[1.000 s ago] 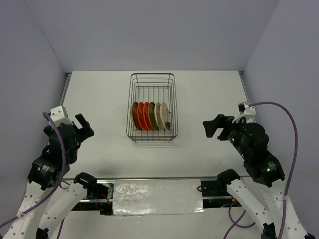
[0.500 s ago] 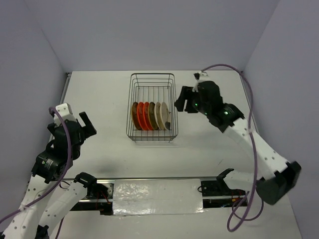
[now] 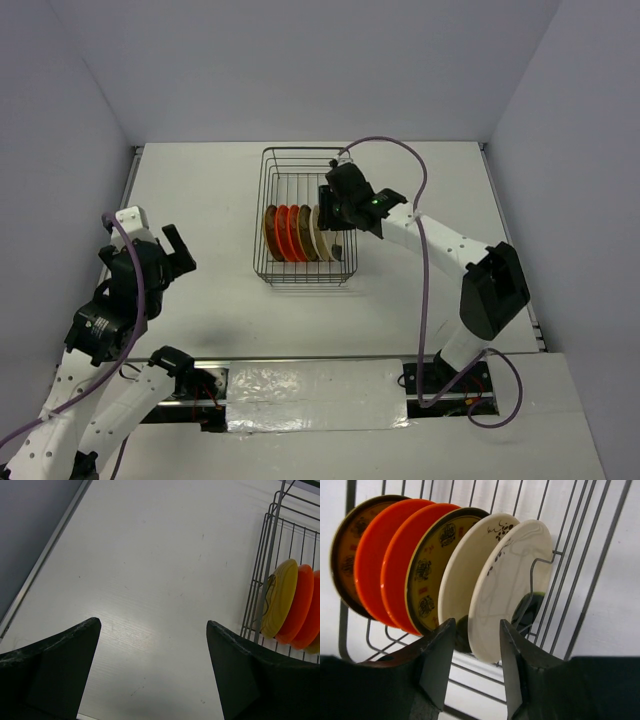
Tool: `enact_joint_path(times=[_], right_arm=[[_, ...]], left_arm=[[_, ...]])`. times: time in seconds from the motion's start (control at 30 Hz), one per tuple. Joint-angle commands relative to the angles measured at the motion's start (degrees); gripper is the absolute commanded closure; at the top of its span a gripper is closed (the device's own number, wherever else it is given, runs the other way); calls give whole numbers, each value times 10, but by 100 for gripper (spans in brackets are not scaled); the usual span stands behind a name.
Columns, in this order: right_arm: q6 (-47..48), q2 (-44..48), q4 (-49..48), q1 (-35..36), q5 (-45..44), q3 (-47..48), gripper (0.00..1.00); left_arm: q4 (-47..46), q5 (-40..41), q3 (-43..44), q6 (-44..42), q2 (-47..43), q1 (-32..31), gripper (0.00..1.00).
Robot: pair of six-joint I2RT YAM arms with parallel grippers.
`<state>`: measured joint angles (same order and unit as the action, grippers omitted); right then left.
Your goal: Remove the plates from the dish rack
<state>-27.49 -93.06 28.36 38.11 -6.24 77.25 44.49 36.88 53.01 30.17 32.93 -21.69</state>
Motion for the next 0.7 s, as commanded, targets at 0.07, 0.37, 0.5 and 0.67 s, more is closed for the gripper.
enact_joint_path(times=[0.07, 0.37, 0.5, 0.67], right_arm=[[-12, -49, -37, 5, -1, 31, 60], [-21, -3, -45, 19, 18, 49, 99], [-15, 89, -55, 21, 8, 62, 99], [33, 131, 5, 8, -89, 123, 100]], left_arm=[[-31, -8, -3, -6, 3, 1, 0], [-34, -13, -3, -8, 6, 1, 0], [-34, -14, -2, -9, 12, 1, 0], [-34, -12, -3, -8, 10, 1, 0]])
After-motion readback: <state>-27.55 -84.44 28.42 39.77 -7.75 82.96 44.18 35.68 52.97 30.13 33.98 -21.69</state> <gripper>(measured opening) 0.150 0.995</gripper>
